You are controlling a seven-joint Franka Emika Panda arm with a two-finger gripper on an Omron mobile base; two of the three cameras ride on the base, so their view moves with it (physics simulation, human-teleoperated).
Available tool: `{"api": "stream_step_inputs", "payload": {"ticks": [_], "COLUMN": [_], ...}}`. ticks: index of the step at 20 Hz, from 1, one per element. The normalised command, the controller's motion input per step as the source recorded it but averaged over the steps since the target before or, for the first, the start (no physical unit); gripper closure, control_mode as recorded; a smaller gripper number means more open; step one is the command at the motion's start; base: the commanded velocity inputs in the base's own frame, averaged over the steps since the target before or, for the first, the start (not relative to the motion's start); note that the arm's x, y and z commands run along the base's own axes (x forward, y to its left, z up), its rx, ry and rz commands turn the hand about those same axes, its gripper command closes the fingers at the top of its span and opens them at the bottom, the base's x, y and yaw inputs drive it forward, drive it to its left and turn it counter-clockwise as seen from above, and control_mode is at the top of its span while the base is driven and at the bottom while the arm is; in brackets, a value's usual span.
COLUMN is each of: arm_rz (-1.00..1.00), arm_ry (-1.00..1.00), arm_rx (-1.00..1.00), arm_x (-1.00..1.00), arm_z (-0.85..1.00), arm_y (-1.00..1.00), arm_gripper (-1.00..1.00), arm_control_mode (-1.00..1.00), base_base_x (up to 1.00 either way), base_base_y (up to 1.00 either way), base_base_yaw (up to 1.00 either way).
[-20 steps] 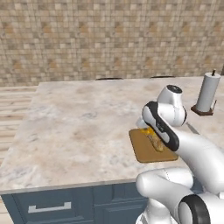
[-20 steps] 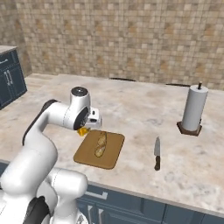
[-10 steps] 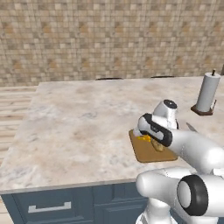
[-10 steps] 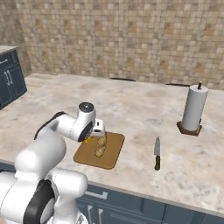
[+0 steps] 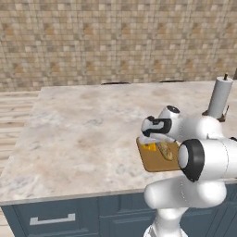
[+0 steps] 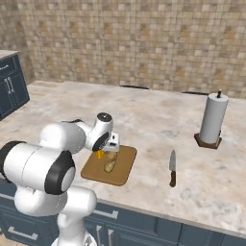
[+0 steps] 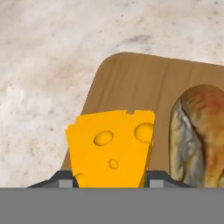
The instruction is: Retrieve the sausage and cheese from the fridge and place them on the cutting board on the counter.
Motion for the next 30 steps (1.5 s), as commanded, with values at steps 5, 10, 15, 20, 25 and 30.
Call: {"api": "stream_step_inputs", "payload": {"ticks": [5,10,15,20,25,30], "arm_rz": [0.02,0.01,0.00,0.00,0.00,0.00], "arm_ry": [-0.06,-0.13,-0.09,-0.11,-0.09,-0.04], "arm_rx": [0.04,0.01,0.00,-0.01,0.00,0.00], "arm_x": [0.29,0.28,0.03,-0.04,-0.34,-0.32], "arm_z": [-0.23,-0.21,-0.31,-0.28,-0.23,-0.22], "arm_y": [-0.16,-0.02,-0.04,-0.13,-0.06,0.00], "arm_gripper": [1.00,1.00,1.00,1.00,1.00,1.00], "arm_control_mode": [-1.00,-1.00,-1.00,-1.00,-1.00,-1.00], "base_base_x": [0.00,0.00,0.00,0.00,0.00,0.00], "base_base_y": [0.00,0.00,0.00,0.00,0.00,0.00], "base_base_yaw": [0.00,0.00,0.00,0.00,0.00,0.00]}}
